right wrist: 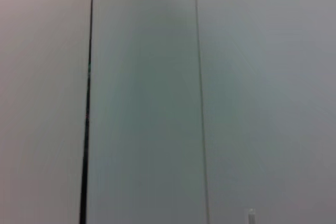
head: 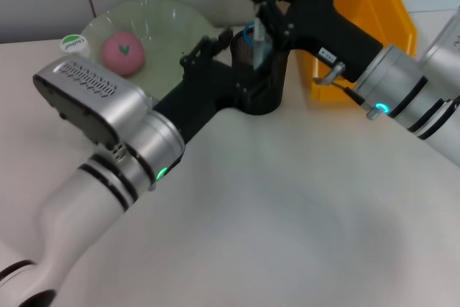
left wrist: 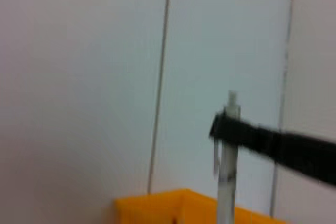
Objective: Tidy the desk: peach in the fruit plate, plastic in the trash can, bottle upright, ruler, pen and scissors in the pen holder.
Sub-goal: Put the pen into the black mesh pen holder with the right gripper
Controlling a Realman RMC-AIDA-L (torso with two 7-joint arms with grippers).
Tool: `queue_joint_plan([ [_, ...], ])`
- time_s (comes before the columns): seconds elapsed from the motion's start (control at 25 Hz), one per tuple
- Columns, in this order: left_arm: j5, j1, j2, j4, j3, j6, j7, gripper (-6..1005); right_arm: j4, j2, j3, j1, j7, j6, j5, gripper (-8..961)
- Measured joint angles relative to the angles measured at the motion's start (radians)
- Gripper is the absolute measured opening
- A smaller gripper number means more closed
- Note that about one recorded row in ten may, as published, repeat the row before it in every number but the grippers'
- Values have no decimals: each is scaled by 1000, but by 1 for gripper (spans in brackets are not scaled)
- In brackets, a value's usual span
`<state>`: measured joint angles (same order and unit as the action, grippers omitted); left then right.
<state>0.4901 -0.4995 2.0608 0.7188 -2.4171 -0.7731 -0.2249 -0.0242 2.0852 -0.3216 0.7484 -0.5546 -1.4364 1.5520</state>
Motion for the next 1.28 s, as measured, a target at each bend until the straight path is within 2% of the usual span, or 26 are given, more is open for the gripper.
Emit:
queue_joint_plan([
  [0.12,-169,46,-23,-2,44,-20,-154,802,-23,-2,4,-3,-24,0,0,125],
  [0.2,-169,46,-23,-2,44,-20,-154,803,-69,-3,-1,-4,-79,8,2,125],
  [0.24,-375,108,-45,-3,101,-95,-298,803,-69,-3,-1,-4,-79,8,2,125],
  [0.32,-520,169,-51,-3,161,-159,-366,804,-89,-3,-3,-3,-94,17,5,126],
  [0.44,-576,193,-52,-3,189,-179,-389,804,-99,-3,-3,5,-96,41,7,126],
  [0.48,-688,234,-57,-2,243,-214,-438,804,-100,-3,-3,7,-94,47,7,126],
  [0.52,-688,234,-57,-2,243,-214,-438,803,-100,-2,-3,9,-87,51,7,126],
  [0.56,-774,263,-64,-6,282,-242,-492,802,-99,-2,-3,11,-73,54,6,126],
  [0.68,-774,263,-64,-6,282,-242,-492,800,-84,2,3,16,-6,58,3,127],
  [0.72,-853,290,-72,-44,328,-293,-572,800,-75,3,6,19,16,59,2,127],
  [0.76,-862,298,-72,-76,346,-325,-599,799,-70,3,7,21,28,62,-1,127],
  [0.96,-868,303,-66,-132,375,-370,-650,797,-50,4,8,34,80,90,-32,128],
  [1.28,-866,302,-64,-139,389,-385,-674,798,-48,2,6,53,65,133,-40,129],
])
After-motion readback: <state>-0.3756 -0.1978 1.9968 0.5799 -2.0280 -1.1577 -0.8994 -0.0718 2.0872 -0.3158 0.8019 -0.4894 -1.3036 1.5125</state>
